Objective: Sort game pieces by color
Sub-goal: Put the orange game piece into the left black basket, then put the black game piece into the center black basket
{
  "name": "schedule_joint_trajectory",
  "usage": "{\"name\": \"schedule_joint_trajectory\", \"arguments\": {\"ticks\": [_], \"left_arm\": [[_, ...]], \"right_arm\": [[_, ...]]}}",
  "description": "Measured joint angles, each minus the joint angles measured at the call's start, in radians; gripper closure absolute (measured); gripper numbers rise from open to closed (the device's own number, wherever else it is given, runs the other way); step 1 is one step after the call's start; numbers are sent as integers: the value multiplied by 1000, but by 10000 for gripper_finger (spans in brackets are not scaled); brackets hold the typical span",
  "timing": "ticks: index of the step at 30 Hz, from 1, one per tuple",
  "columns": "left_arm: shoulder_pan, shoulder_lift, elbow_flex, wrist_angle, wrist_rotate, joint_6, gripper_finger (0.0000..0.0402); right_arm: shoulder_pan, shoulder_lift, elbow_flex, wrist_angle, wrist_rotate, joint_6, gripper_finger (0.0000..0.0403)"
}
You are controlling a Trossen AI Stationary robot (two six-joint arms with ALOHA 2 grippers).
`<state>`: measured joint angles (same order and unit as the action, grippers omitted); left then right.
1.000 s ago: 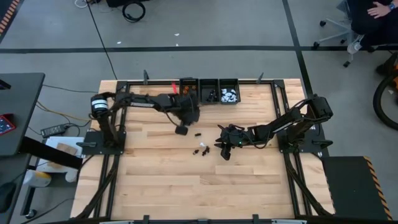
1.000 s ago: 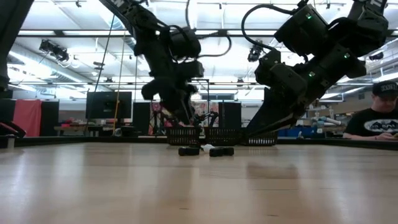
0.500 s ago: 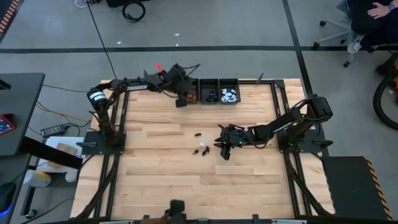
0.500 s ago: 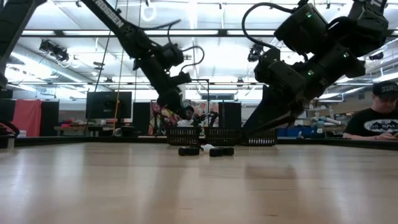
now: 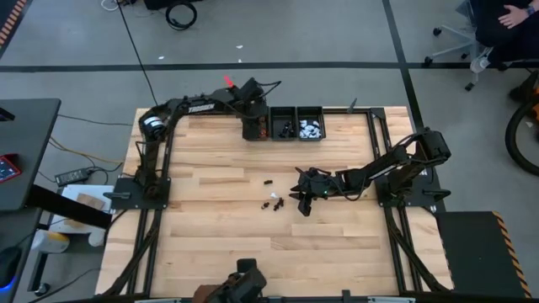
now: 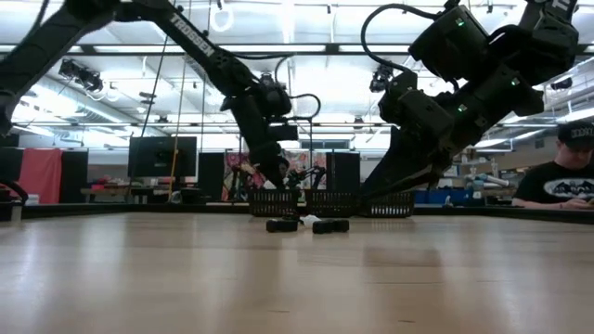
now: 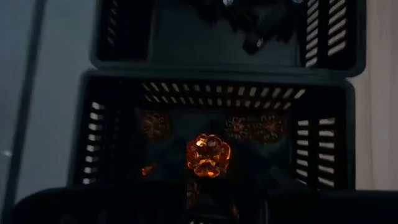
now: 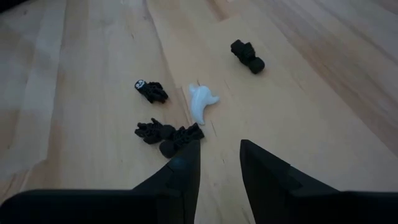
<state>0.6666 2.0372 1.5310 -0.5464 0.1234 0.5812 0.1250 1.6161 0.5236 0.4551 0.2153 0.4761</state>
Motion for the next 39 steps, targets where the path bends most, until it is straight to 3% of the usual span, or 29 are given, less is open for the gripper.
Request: {"name": "schedule_joint_trajectory", "arguments": {"ticks": [13, 19, 26, 34, 39], "left_arm": [[-4, 27, 49, -92, -2, 42, 215], [-36, -47, 48, -106, 41, 145, 218], [-154, -122, 49, -177, 74, 215, 230], [-300, -121, -30, -220, 77, 116, 230], [-382, -121, -135, -125, 76, 34, 230]], "right_arm": [[3, 0, 0, -5, 1, -5, 284], [13, 0, 0, -61, 0, 1, 284], [12, 0, 0, -76, 1, 22, 284], [12, 0, 0, -100, 29, 30, 284], [11, -8, 0, -126, 28, 30, 284]]}}
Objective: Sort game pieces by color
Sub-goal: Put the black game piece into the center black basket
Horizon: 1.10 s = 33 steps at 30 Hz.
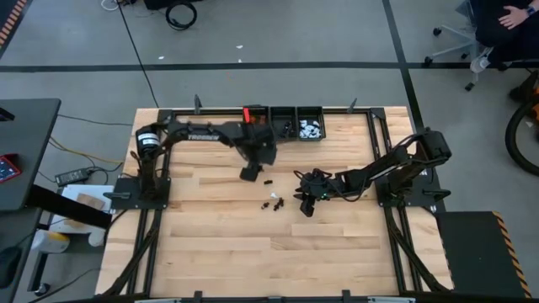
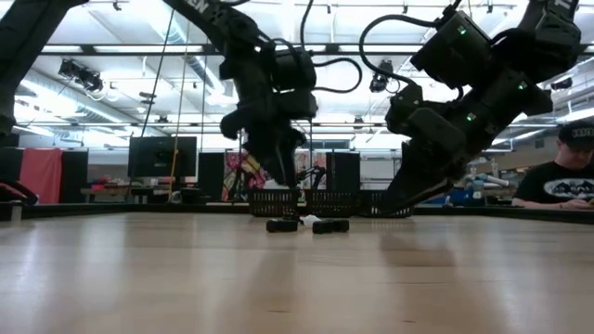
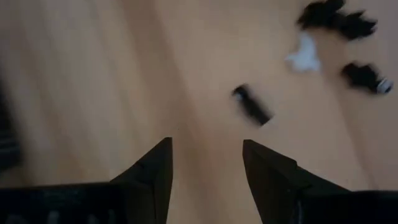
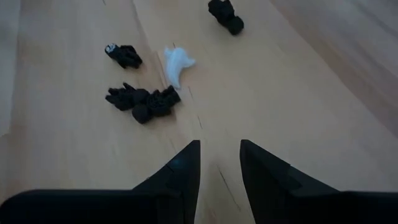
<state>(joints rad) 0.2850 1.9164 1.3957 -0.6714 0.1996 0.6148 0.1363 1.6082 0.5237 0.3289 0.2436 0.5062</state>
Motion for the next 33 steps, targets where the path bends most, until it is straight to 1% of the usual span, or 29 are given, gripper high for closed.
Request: {"name": "schedule_joint_trajectory", "arguments": {"ticks": [5, 8, 13, 15, 17, 22, 31, 33], "left_arm": [[-78, 0, -53, 93, -13, -101, 230], [-110, 0, -60, 121, -59, -171, 230], [-136, 0, -62, 138, -89, -324, 230], [-141, 0, -62, 136, -116, -358, 230], [-139, 0, -62, 142, -137, -381, 230], [-139, 0, -62, 182, -145, -426, 230], [-174, 59, -63, 150, -147, -496, 230], [-186, 61, -63, 140, -181, -497, 230]], "right_arm": [[1, -40, 0, -36, 25, 16, 284], [6, -59, 0, -45, 46, 16, 284], [7, -64, 0, -48, 67, 15, 284], [7, -64, 0, -48, 70, 14, 284], [7, -64, 0, -49, 70, 15, 284], [7, -64, 0, -48, 68, 15, 284], [7, -64, 0, -54, 66, 15, 284], [7, -64, 0, -55, 68, 15, 284]]}}
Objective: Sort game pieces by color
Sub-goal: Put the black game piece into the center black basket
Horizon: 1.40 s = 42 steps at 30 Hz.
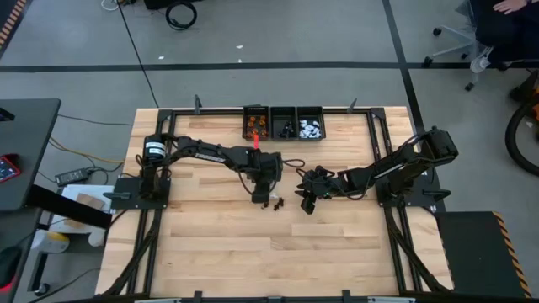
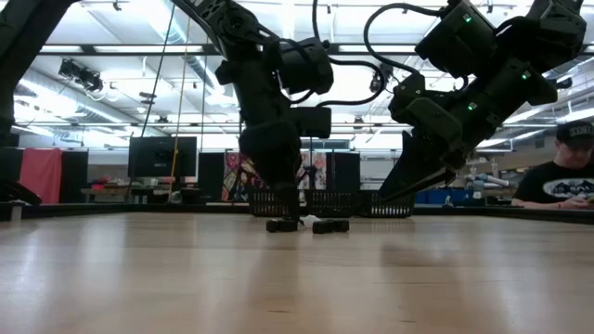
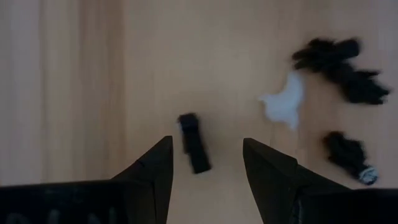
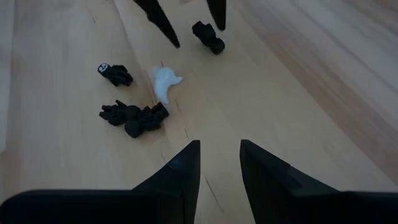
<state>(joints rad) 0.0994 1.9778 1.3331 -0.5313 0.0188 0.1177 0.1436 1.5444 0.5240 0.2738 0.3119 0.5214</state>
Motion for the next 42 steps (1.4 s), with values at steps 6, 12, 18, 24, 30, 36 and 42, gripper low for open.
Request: {"name": "schedule_joint_trajectory", "arguments": {"ticks": [6, 12, 18, 24, 30, 36, 42], "left_arm": [[0, 0, 0, -4, -59, 5, 230], [-7, 36, 3, -3, -62, 6, 230], [-21, 41, 3, 2, -99, 13, 260], [-22, 42, 3, 4, -111, 48, 320], [-21, 43, 3, -3, -120, 76, 390], [-11, 38, 3, -17, -111, 85, 392], [40, 1, -2, -12, -109, 122, 392]], "right_arm": [[0, 0, 0, 2, 0, 0, 284], [1, 0, 0, 9, 0, 3, 284], [1, 0, 0, 11, 1, 2, 284], [1, 0, 0, 9, 1, 1, 284], [1, 0, 0, 8, 1, 2, 284], [1, 0, 0, 6, 1, 3, 284], [5, 0, 0, 4, 1, 3, 284]]}}
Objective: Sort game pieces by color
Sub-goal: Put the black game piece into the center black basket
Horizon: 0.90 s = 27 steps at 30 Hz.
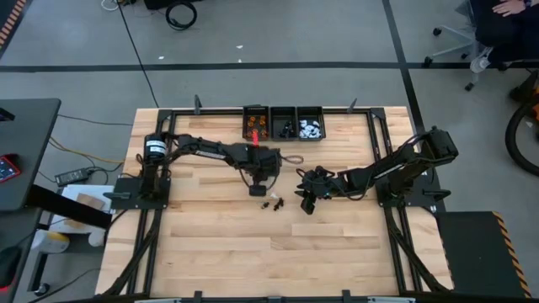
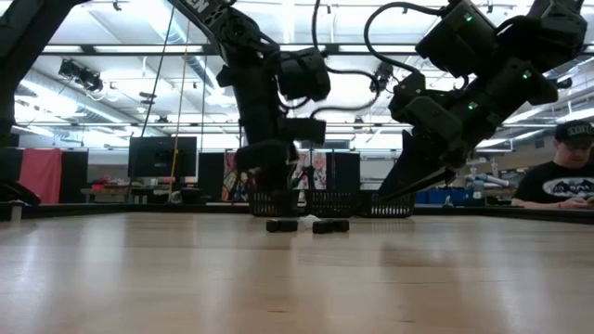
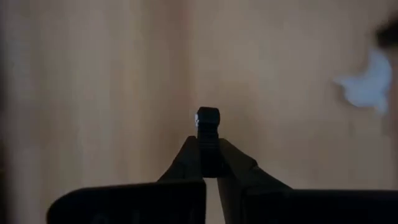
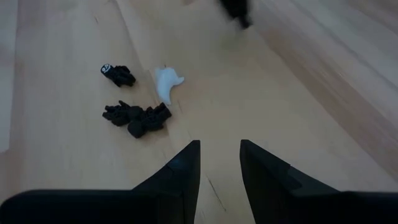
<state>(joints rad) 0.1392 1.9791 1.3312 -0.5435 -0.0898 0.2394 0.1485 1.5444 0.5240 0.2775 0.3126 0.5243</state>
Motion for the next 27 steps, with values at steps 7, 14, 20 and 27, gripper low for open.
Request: {"name": "schedule_joint_trajectory", "arguments": {"ticks": [7, 14, 20, 27], "left_arm": [[95, -23, 3, 62, -1, 46, 392], [155, -23, 35, 104, -2, 81, 392], [191, -23, 150, 112, -2, 120, 393], [263, 42, 284, 80, 5, 142, 393]], "right_arm": [[1, 0, 0, 5, 0, 8, 284], [-1, 0, 0, 16, 27, 8, 284], [-1, 0, 0, 15, 28, 7, 284], [-1, 0, 0, 24, 27, 6, 284]]}}
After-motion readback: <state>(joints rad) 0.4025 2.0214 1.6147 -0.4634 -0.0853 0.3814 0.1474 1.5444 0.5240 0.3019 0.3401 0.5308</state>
